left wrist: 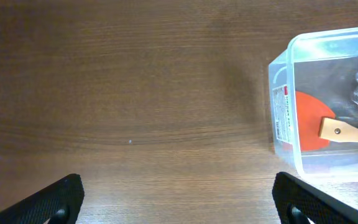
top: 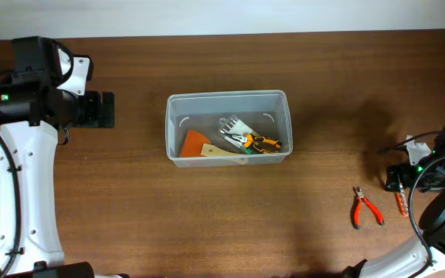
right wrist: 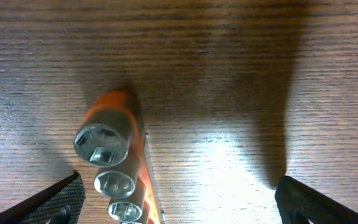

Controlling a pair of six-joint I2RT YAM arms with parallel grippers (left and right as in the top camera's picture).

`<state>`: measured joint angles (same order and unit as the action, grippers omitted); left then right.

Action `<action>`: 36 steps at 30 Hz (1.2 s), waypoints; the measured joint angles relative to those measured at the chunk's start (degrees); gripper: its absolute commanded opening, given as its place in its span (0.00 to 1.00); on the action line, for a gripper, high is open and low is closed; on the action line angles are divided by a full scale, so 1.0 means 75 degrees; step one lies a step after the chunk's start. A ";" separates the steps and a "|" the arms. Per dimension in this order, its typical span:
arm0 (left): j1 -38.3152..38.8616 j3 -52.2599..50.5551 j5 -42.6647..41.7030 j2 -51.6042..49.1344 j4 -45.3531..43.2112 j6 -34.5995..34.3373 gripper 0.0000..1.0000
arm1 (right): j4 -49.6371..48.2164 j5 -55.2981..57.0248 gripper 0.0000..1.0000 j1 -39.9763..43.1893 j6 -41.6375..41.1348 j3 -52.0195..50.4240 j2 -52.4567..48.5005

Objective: Pack container
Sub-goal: 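Align the right gripper above the orange socket rail's end, then lower the right gripper and grasp the orange socket rail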

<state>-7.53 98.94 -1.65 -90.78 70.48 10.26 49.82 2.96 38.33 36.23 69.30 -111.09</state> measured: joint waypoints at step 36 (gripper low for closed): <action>0.0000 0.0000 0.0000 0.0000 0.0000 0.0000 0.99 | 0.0096 -0.0160 0.64 0.0015 -0.0082 -0.0029 0.0006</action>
<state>-7.53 98.94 -1.65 -90.78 70.48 10.26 50.54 1.76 38.44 35.62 69.08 -111.04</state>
